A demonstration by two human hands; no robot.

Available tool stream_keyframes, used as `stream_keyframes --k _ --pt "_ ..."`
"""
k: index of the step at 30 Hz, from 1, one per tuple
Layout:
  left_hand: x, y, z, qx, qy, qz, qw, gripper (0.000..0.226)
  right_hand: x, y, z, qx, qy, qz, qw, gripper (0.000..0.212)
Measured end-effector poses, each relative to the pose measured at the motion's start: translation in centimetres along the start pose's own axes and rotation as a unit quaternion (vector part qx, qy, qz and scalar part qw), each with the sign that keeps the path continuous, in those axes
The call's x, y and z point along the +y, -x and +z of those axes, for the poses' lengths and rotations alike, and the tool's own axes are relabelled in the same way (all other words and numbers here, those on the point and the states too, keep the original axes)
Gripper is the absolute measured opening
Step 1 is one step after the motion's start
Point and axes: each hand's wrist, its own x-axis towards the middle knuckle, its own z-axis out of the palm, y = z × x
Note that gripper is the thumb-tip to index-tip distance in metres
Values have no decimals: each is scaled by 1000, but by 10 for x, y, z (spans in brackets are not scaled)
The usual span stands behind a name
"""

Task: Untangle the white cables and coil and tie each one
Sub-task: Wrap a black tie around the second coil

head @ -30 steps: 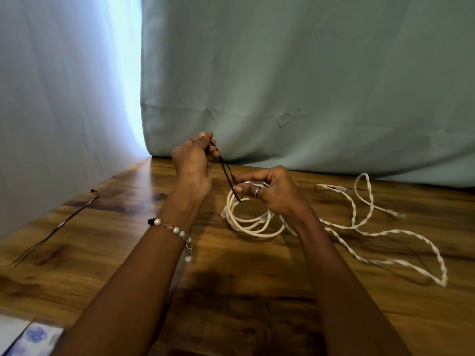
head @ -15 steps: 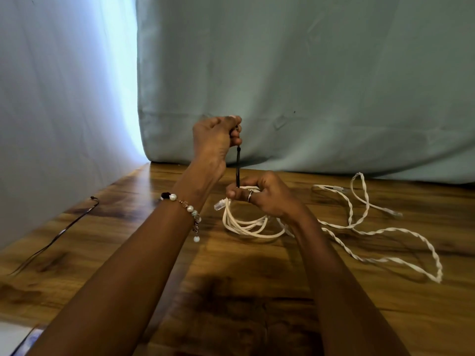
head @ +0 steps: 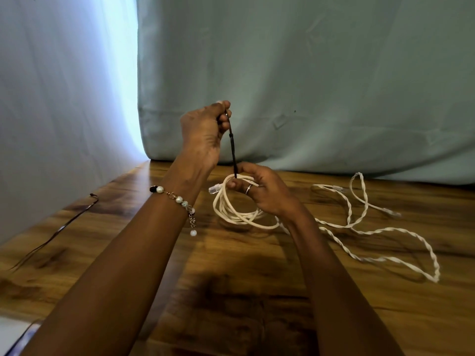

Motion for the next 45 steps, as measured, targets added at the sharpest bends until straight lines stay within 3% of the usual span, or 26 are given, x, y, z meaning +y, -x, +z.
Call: stream_keyframes --k 4,6,9,13,16,24,29,36,38,40,45 --pt "-15 -9 -13 -4 -142 71 987 17 0 -1 1 -33 118 -3 992 10" --pt "-23 -16 -18 18 -187 66 980 19 0 -3 4 -34 155 -21 987 14" --pt "-33 -23 -23 34 -225 37 973 20 0 -4 7 -12 193 -25 981 42" --pt "-31 -16 -23 -23 -238 22 971 10 2 1 6 -15 165 40 985 93" --pt "-25 -12 -23 -45 -238 18 970 11 5 2 8 -30 140 28 989 104" --pt "-14 -9 -20 -42 -222 17 974 12 2 2 3 1 54 6 999 89" --pt "-11 -8 -19 -47 -223 32 973 10 -1 2 6 -13 -1 -13 1000 58" --pt "-10 3 -20 -76 -241 55 966 14 0 0 10 -8 -107 39 993 45" --pt "-14 10 -21 -93 -267 64 957 19 3 0 9 5 -157 55 986 31" --pt "-18 14 -21 -99 -287 85 949 22 1 1 8 20 -165 57 984 20" --pt "-21 12 -18 -102 -308 128 937 20 1 -1 7 59 -139 53 987 16"
